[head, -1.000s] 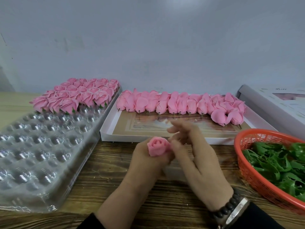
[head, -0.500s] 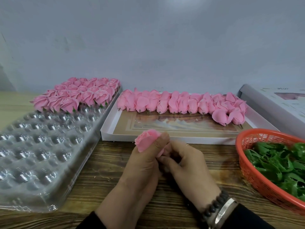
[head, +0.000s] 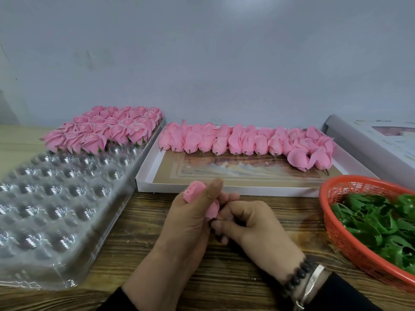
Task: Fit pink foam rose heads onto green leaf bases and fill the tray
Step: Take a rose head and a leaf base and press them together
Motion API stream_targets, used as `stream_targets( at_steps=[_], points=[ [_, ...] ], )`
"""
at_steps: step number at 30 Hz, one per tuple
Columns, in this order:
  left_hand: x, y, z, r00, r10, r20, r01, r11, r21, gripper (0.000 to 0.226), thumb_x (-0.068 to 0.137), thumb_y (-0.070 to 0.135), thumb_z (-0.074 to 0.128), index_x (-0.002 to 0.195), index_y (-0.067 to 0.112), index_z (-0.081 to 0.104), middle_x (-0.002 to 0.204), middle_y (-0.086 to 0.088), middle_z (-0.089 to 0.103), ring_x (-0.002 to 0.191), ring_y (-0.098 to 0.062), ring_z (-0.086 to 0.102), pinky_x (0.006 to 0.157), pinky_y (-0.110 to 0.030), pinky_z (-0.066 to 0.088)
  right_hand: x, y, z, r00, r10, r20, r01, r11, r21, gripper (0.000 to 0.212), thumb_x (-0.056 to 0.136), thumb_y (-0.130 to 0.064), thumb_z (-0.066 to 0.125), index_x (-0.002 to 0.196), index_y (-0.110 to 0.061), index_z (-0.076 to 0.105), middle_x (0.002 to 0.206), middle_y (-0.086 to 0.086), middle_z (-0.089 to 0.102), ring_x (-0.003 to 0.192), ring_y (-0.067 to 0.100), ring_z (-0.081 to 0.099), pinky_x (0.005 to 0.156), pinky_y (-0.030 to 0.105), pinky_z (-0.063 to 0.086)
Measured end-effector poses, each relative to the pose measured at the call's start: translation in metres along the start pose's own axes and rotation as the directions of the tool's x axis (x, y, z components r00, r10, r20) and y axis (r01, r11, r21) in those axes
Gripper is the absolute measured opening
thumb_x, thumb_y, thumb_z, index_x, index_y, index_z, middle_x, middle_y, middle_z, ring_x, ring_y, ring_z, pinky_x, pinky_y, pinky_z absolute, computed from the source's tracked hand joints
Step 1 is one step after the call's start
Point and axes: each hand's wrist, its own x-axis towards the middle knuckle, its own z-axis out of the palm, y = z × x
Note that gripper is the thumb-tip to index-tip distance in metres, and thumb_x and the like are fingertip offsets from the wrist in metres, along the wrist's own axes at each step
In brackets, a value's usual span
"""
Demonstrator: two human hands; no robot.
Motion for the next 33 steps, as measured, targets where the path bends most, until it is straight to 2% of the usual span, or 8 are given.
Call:
stream_targets(
  at_steps=[4, 7, 11, 15, 20, 24, 29, 33],
  points=[
    [0.001, 0.004, -0.005, 0.977, 0.187, -0.1, -0.166, 0.968, 0.189, 0.024, 0.062, 0.032, 0.072, 0.049, 0.018, 0.057, 0.048, -0.003, 0.054, 0.045, -0.014, 0.051, 0.047, -0.024, 0.045, 0.0, 0.005, -0.005, 0.983, -0.073, -0.166, 0.04, 0.98, -0.196, 0.021, 0.088, -0.019, 0.06, 0.069, -0.027, 0.066, 0.061, -0.013, 0.062, 0.063, 0.001, 0.058, 0.066, 0.018, 0.045],
    [0.002, 0.003, -0.008, 0.935, 0.354, -0.009, -0.296, 0.794, 0.531, 0.027, 0.068, 0.011, 0.076, 0.058, 0.019, 0.052, 0.048, 0.003, 0.052, 0.046, -0.002, 0.046, 0.047, -0.014, 0.039, -0.001, 0.001, -0.01, 0.933, -0.204, -0.297, 0.176, 0.977, -0.119, 0.019, 0.087, -0.022, 0.063, 0.096, -0.038, 0.062, 0.086, -0.011, 0.064, 0.082, 0.002, 0.059, 0.075, 0.011, 0.044],
    [0.0, -0.003, -0.004, 0.956, 0.28, 0.084, -0.257, 0.668, 0.699, 0.055, 0.071, -0.004, 0.073, 0.106, 0.033, 0.051, 0.079, -0.001, 0.068, 0.072, -0.011, 0.065, 0.064, -0.024, 0.053, -0.004, -0.003, -0.011, 0.933, -0.352, -0.073, 0.33, 0.919, -0.216, 0.045, 0.081, -0.026, 0.063, 0.118, -0.049, 0.051, 0.113, -0.02, 0.053, 0.103, 0.001, 0.054, 0.084, 0.008, 0.039],
    [0.0, -0.003, -0.01, 0.963, 0.198, 0.181, -0.258, 0.496, 0.829, 0.106, 0.071, 0.007, 0.077, 0.145, 0.038, 0.006, 0.097, 0.013, 0.063, 0.091, 0.002, 0.062, 0.08, -0.013, 0.05, -0.005, -0.004, -0.012, 0.933, -0.355, 0.054, 0.356, 0.892, -0.279, 0.04, 0.083, -0.024, 0.06, 0.117, -0.044, 0.051, 0.116, -0.021, 0.052, 0.111, 0.002, 0.051, 0.086, 0.014, 0.044],
    [0.001, -0.004, -0.01, 0.97, 0.165, 0.176, -0.238, 0.54, 0.808, 0.107, 0.066, 0.01, 0.079, 0.128, 0.056, 0.005, 0.087, 0.024, 0.062, 0.085, 0.012, 0.06, 0.076, -0.004, 0.043, -0.004, -0.004, -0.018, 0.946, -0.316, 0.074, 0.322, 0.89, -0.324, 0.026, 0.082, -0.029, 0.06, 0.105, -0.04, 0.053, 0.103, -0.021, 0.055, 0.094, -0.004, 0.053, 0.077, 0.009, 0.039],
    [0.0, -0.002, -0.008, 0.98, 0.099, 0.174, -0.199, 0.549, 0.812, 0.114, 0.068, 0.01, 0.079, 0.139, 0.05, 0.0, 0.082, 0.004, 0.067, 0.077, -0.002, 0.063, 0.078, -0.017, 0.049, -0.004, -0.005, -0.019, 0.958, -0.278, 0.062, 0.284, 0.915, -0.286, 0.013, 0.082, -0.027, 0.063, 0.09, -0.036, 0.059, 0.091, -0.017, 0.056, 0.086, 0.005, 0.055, 0.071, 0.018, 0.044],
    [-0.001, -0.001, -0.007, 0.981, 0.062, 0.183, -0.183, 0.604, 0.776, 0.112, 0.067, 0.012, 0.081, 0.142, 0.05, 0.006, 0.092, -0.025, 0.063, 0.087, -0.032, 0.062, 0.085, -0.037, 0.051, -0.003, -0.004, -0.018, 0.975, -0.218, -0.041, 0.213, 0.972, -0.097, 0.017, 0.077, -0.01, 0.073, 0.074, -0.024, 0.065, 0.072, 0.006, 0.059, 0.068, 0.017, 0.054, 0.063, 0.026, 0.044],
    [0.001, -0.002, -0.014, 0.98, 0.092, 0.178, -0.191, 0.697, 0.691, 0.113, 0.06, 0.011, 0.086, 0.136, 0.057, 0.015, 0.091, -0.012, 0.069, 0.088, -0.025, 0.066, 0.082, -0.032, 0.055, 0.0, 0.002, -0.017, 0.981, -0.139, -0.136, 0.157, 0.979, 0.132, 0.023, 0.077, -0.001, 0.069, 0.067, -0.02, 0.065, 0.06, 0.006, 0.055, 0.057, 0.017, 0.05, 0.056, 0.027, 0.042]
  ],
)
